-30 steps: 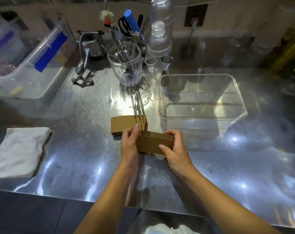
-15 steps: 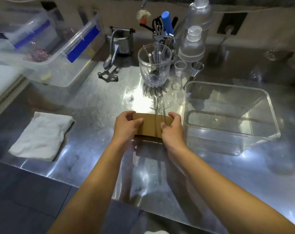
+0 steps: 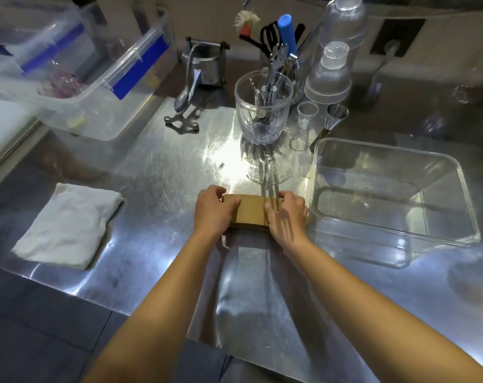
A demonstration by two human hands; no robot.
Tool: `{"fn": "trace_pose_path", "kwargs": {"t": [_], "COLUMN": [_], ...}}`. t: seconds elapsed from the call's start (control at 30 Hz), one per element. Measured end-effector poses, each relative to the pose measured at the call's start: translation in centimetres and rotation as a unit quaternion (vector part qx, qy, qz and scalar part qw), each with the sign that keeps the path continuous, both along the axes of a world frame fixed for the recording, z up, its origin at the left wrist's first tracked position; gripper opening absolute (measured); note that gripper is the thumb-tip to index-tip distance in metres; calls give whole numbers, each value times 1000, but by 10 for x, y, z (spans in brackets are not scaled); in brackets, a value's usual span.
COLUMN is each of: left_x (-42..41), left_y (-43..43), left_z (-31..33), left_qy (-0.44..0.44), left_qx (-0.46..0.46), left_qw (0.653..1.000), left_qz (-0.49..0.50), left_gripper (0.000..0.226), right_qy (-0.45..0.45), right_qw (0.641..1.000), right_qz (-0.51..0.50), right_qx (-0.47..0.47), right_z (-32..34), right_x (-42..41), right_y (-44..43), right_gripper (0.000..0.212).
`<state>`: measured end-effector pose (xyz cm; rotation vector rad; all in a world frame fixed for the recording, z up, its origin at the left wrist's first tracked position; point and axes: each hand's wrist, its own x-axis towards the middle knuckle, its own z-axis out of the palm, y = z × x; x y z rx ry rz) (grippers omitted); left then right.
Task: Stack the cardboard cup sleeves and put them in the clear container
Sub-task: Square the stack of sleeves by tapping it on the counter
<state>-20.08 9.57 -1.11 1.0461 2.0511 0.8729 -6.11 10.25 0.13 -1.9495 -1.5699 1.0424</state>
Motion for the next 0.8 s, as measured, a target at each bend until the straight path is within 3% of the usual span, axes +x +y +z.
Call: {"fn": "trace_pose_path", "kwargs": {"t": [0.07, 0.17, 0.33, 0.47, 0.53, 0.63, 0.8], "left_x": [-3, -6, -4, -9, -10, -12, -5], "left_y": [2, 3, 7, 6, 0, -15, -37], "left_z": [2, 10, 15, 14, 13, 5, -11], "left_qy": [14, -50, -99, -213, -294, -359, -294], "left_qx": [-35, -115, -139, -150, -118, -32, 69], "left_qw": [999, 992, 984, 963, 943, 923, 949], "left_qz": [-8, -29, -46, -73, -105, -133, -94], "left_gripper": [65, 94, 73, 47, 36, 35, 57], "right_qy": [8, 36, 124, 194, 261, 340, 404], "right_qw": [1000, 997, 982, 970, 954, 928, 909], "right_qz": [-12, -44, -100, -80, -53, 3, 58], "right_qx": [-6, -48, -97, -124, -138, -152, -84], "right_z": [-2, -5, -6, -2, -1, -4, -22], "right_x": [1, 2, 5, 12, 18, 30, 34], "right_y": [0, 3, 8, 9, 8, 6, -9], "right_gripper": [44, 47, 46, 13, 15, 40, 55]}}
